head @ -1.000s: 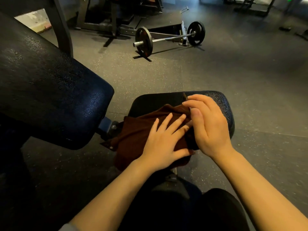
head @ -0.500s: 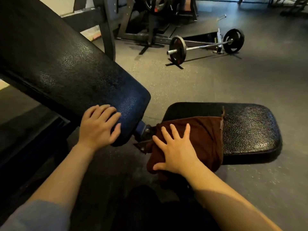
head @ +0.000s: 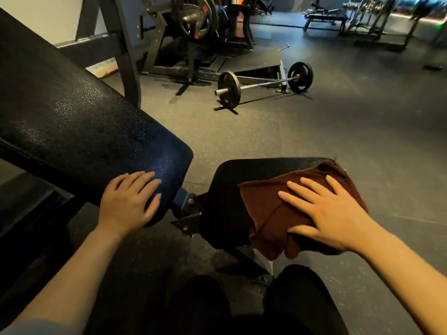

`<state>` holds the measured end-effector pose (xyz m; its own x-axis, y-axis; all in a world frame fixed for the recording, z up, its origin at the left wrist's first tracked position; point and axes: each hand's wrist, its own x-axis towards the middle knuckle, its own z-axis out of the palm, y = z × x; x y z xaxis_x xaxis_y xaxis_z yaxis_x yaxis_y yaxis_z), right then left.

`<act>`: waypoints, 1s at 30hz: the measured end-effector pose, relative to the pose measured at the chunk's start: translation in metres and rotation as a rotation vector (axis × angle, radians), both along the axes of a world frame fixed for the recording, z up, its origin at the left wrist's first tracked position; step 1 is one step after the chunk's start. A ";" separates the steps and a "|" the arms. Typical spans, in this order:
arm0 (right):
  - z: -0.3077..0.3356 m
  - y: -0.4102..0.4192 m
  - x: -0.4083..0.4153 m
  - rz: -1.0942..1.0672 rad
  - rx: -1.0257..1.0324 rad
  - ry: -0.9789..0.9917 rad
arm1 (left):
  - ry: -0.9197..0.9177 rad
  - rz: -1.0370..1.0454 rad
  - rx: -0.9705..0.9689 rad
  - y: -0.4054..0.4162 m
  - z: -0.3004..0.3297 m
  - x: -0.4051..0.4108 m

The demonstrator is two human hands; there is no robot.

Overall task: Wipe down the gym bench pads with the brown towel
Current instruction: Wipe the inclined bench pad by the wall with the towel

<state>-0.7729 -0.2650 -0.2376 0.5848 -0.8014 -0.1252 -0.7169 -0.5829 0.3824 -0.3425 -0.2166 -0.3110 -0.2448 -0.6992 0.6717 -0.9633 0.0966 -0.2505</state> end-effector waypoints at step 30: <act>-0.004 -0.117 0.087 -0.376 0.178 -0.085 | -0.010 0.024 -0.021 -0.006 -0.008 -0.010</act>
